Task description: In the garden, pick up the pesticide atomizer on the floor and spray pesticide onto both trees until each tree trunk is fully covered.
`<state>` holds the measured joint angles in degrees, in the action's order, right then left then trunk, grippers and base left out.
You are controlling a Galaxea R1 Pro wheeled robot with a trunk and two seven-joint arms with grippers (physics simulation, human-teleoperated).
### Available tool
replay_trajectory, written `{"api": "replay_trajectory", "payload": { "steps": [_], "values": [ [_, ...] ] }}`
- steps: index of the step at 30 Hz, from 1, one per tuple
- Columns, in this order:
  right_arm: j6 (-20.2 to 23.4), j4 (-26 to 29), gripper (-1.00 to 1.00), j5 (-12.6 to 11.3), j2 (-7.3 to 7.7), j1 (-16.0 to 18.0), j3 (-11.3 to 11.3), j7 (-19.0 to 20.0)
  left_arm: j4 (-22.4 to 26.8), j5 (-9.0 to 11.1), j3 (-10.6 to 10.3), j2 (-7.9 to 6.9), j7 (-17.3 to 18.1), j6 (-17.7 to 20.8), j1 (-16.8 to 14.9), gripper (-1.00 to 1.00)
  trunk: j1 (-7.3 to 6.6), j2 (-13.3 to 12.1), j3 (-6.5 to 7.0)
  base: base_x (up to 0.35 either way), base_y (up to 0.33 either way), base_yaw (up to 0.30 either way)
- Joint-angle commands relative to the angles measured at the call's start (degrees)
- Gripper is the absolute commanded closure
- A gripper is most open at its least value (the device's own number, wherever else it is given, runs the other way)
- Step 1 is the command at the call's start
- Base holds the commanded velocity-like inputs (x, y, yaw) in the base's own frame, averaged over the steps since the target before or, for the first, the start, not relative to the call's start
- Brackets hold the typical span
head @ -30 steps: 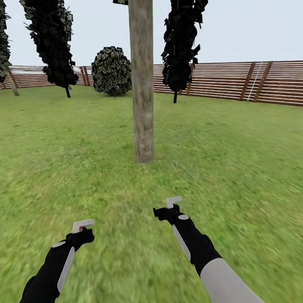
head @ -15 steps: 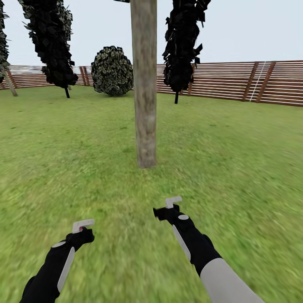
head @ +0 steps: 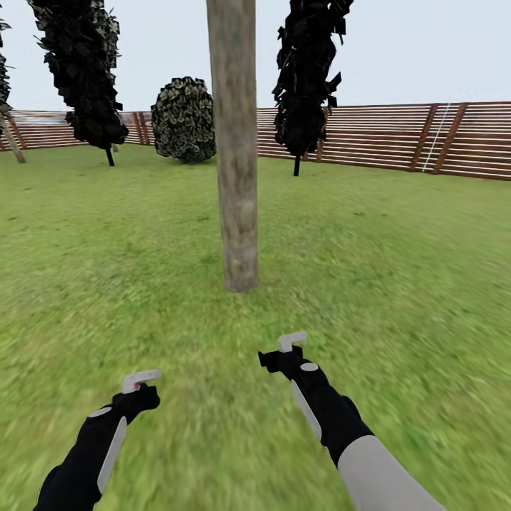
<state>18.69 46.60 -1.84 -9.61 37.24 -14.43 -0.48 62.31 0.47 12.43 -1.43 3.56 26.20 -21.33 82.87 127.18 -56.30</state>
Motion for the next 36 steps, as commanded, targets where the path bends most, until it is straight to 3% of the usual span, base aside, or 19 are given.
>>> {"api": "replay_trajectory", "payload": {
  "steps": [1, 21, 36],
  "values": [
    [0.3, 0.1, -1.00, -0.2, 0.02, 0.0, -0.1, -0.1, 0.1, 0.0, 0.1, 0.02, 0.3, 0.3, 0.0, 1.00, 0.02, 0.0, -0.05, 0.277, -0.161, 0.000],
    [0.3, 0.1, -1.00, -0.2, 0.02, 0.0, -0.1, -0.1, 0.2, 0.0, 0.0, 0.02, 0.3, 0.4, 0.0, 1.00, 0.02, 0.0, -0.05, 0.290, -0.123, 0.000],
    [0.3, 0.1, -1.00, -0.2, 0.01, 0.0, -0.1, -0.1, 0.4, 0.1, 0.0, 0.02, 0.4, 0.4, 0.0, 1.00, 0.02, 0.0, -0.05, 0.027, -0.004, 0.000]
  ]
}}
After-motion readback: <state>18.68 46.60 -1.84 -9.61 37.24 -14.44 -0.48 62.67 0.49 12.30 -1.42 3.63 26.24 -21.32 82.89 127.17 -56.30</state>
